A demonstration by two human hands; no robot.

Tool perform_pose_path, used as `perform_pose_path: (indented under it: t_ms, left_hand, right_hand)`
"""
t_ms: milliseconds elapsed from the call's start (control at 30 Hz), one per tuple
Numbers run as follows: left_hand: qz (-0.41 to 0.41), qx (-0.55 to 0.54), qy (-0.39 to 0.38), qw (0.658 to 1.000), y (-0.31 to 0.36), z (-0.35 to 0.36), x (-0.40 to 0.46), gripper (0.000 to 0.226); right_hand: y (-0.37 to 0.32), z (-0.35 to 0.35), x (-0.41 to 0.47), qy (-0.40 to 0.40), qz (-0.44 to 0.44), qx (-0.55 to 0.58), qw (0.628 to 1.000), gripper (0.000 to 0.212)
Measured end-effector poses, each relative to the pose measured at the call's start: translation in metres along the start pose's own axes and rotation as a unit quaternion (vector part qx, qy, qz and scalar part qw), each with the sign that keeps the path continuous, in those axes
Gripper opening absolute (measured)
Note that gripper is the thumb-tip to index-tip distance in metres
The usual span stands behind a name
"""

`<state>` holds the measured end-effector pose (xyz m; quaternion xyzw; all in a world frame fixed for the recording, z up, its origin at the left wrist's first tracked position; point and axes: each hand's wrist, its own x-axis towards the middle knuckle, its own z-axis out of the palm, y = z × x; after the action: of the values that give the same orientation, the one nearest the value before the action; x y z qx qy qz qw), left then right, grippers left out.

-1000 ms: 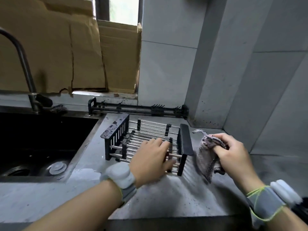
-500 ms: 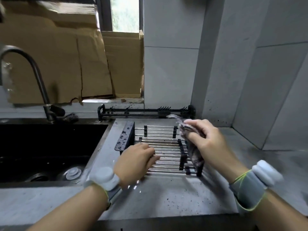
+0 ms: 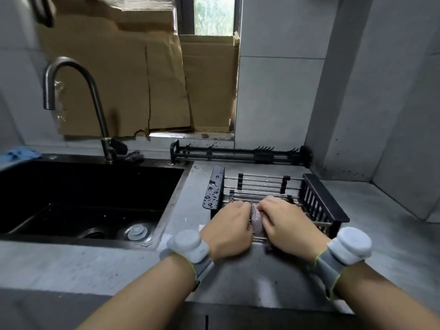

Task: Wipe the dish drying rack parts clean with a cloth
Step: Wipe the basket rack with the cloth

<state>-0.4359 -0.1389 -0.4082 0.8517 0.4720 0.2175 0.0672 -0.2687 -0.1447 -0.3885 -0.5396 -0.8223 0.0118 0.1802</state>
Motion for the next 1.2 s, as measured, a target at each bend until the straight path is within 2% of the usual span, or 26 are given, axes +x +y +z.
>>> perform_pose_path:
  t_ms: [100, 300, 433, 533, 633, 700, 767, 867, 967, 1033, 1100, 1133, 1200]
  left_hand:
    - [-0.013, -0.006, -0.018, 1.000, 0.000, -0.002, 0.002, 0.023]
    - [-0.011, 0.009, -0.027, 1.000, 0.004, -0.004, -0.001, 0.015]
    - [-0.010, 0.025, -0.028, 0.999, 0.007, -0.005, -0.003, 0.022]
    - [-0.017, 0.022, -0.039, 0.999, 0.008, -0.006, -0.004, 0.011]
    - [-0.021, -0.020, -0.032, 0.999, 0.006, -0.007, -0.004, 0.009]
    - [-0.035, -0.064, -0.017, 0.997, 0.007, -0.009, -0.003, 0.013]
    - [-0.062, -0.100, -0.004, 0.993, 0.009, -0.012, -0.002, 0.022]
    - [-0.086, -0.132, 0.007, 0.987, 0.008, -0.014, 0.002, 0.015]
    - [-0.021, -0.081, 0.025, 0.996, 0.005, -0.016, -0.002, 0.032]
    - [0.055, 0.006, 0.055, 0.997, 0.000, -0.018, -0.009, 0.041]
    - [0.109, 0.145, 0.090, 0.979, -0.010, -0.024, -0.013, 0.036]
    - [0.111, 0.189, 0.096, 0.971, -0.016, -0.027, -0.015, 0.031]
    - [0.103, 0.199, 0.082, 0.971, -0.029, -0.032, -0.017, 0.018]
  right_hand:
    - [0.000, 0.005, -0.002, 0.001, 0.018, 0.021, 1.000, 0.048]
    - [0.004, 0.003, -0.003, 0.028, -0.002, 0.078, 0.997, 0.010]
    - [0.007, 0.003, -0.005, 0.059, -0.032, 0.105, 0.992, 0.016]
    - [0.006, 0.002, -0.008, 0.071, -0.065, 0.122, 0.988, 0.023]
    - [0.004, -0.006, -0.011, 0.053, -0.085, 0.162, 0.982, 0.008]
    - [0.006, -0.008, -0.011, 0.040, -0.068, 0.192, 0.978, 0.018]
    - [0.010, -0.005, -0.009, 0.055, -0.055, 0.175, 0.981, 0.024]
    - [0.008, -0.002, -0.007, 0.050, -0.037, 0.120, 0.991, 0.016]
    - [0.005, -0.003, -0.005, 0.011, -0.022, 0.094, 0.995, 0.027]
    - [0.004, -0.001, -0.004, 0.008, -0.017, 0.049, 0.999, 0.022]
    - [0.002, 0.001, -0.004, 0.008, -0.004, 0.023, 1.000, 0.019]
    - [0.001, 0.000, -0.003, 0.012, 0.003, 0.027, 1.000, 0.018]
    - [-0.002, -0.003, -0.003, 0.026, 0.017, 0.067, 0.997, 0.014]
